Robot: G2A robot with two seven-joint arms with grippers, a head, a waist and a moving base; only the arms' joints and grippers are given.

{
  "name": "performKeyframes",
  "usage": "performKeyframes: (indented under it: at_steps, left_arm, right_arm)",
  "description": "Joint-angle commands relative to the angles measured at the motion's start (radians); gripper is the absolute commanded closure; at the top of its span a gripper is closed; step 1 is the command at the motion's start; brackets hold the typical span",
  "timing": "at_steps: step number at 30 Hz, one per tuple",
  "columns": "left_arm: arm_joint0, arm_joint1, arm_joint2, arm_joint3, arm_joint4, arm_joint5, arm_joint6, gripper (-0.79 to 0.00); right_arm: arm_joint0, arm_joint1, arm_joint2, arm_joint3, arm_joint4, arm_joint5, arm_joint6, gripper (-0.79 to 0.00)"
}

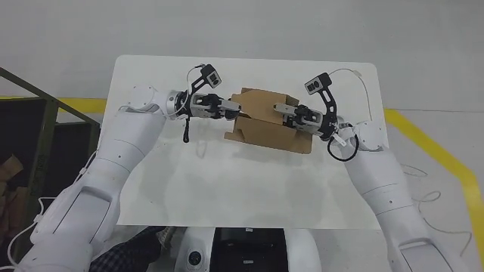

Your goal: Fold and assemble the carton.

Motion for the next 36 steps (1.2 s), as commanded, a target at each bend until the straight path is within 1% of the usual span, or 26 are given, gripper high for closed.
performKeyframes:
  at_steps: [1, 3, 4, 5, 6, 7, 8, 9, 17, 22, 25, 28, 32, 35, 36]
  left_arm:
    - [-0.001, 0.001, 0.001, 0.0, -0.001, 0.0, 0.0, 0.0]
    - [-0.001, 0.001, 0.0, 0.0, -0.002, 0.0, 0.0, 0.0]
    - [-0.001, 0.001, 0.0, 0.0, -0.004, 0.0, 0.0, 0.0]
    - [-0.001, 0.002, 0.0, 0.0, -0.005, 0.0, 0.0, -0.031]
    - [-0.001, 0.002, 0.0, -0.001, -0.005, 0.001, 0.0, -0.135]
    - [-0.001, 0.003, -0.001, -0.001, -0.007, 0.001, 0.0, -0.271]
    - [-0.002, 0.003, -0.003, 0.0, -0.009, 0.0, 0.0, -0.542]
    - [-0.002, 0.004, -0.006, -0.001, -0.01, 0.0, 0.0, -0.785]
    - [0.003, 0.009, -0.041, -0.001, -0.021, -0.012, 0.012, -0.785]
    - [0.005, 0.016, -0.063, -0.004, 0.029, -0.037, 0.037, -0.785]
    - [0.002, 0.021, -0.075, 0.008, 0.077, -0.067, 0.066, -0.785]
    - [-0.001, 0.024, -0.085, 0.031, 0.103, -0.082, 0.093, -0.785]
    - [-0.013, 0.024, -0.091, 0.053, 0.119, -0.087, 0.099, -0.785]
    - [-0.022, 0.023, -0.09, 0.051, 0.133, -0.099, 0.098, -0.785]
    - [-0.026, 0.024, -0.093, 0.038, 0.141, -0.108, 0.107, -0.785]
  right_arm:
    - [0.0, 0.001, -0.002, -0.001, -0.01, -0.001, -0.005, -0.058]
    - [-0.001, 0.001, -0.003, -0.001, -0.017, -0.002, -0.01, 0.0]
    - [-0.002, 0.001, -0.003, -0.002, -0.02, -0.002, -0.012, 0.0]
    - [-0.002, 0.002, -0.003, -0.002, -0.022, -0.001, -0.014, 0.0]
    - [-0.003, 0.002, -0.003, -0.003, -0.025, -0.002, -0.016, 0.0]
    - [-0.003, 0.002, -0.004, -0.004, -0.027, 0.0, -0.016, 0.0]
    - [-0.004, 0.003, -0.003, -0.005, -0.026, 0.001, -0.018, 0.0]
    - [-0.005, 0.003, -0.003, -0.006, -0.026, 0.002, -0.02, 0.0]
    - [-0.002, 0.007, 0.006, -0.001, -0.036, 0.004, -0.031, 0.0]
    - [0.003, 0.014, 0.024, -0.004, -0.08, -0.001, -0.067, 0.0]
    - [0.006, 0.02, 0.043, -0.007, -0.123, 0.005, -0.113, 0.0]
    - [0.008, 0.027, 0.061, -0.022, -0.168, 0.023, -0.146, 0.0]
    - [0.008, 0.035, 0.073, -0.045, -0.205, 0.044, -0.143, 0.0]
    - [0.004, 0.041, 0.076, -0.066, -0.222, 0.085, -0.135, 0.0]
    - [0.001, 0.042, 0.075, -0.074, -0.22, 0.113, -0.13, 0.0]
